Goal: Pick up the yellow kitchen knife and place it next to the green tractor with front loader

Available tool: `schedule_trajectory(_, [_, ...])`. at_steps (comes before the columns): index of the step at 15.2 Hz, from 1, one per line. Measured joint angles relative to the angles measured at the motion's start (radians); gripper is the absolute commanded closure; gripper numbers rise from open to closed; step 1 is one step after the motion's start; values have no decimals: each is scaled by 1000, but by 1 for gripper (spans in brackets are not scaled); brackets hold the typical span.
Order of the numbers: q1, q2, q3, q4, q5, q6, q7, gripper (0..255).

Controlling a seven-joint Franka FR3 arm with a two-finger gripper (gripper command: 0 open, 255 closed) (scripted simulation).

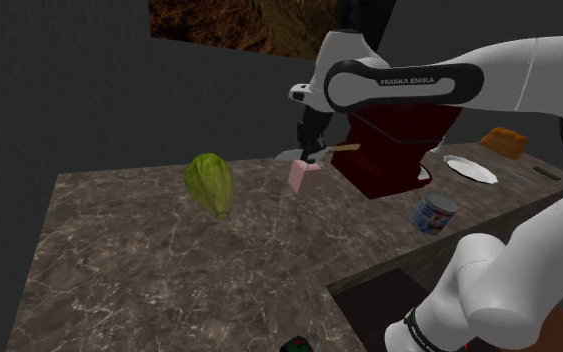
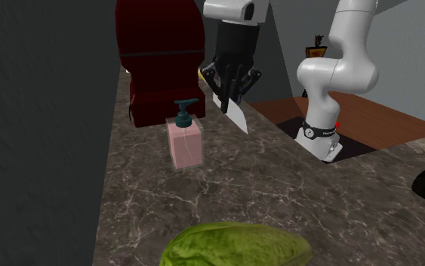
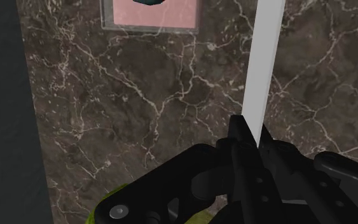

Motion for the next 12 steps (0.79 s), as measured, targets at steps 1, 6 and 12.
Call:
schedule_trajectory(1, [0,0,0,14,1,-14,-2,255])
schedule_trajectory(6, [2,-5,3,70,3,-75,-5,255])
schedule_trajectory(12, [40,-121,78,-28,-5,-105,108,255])
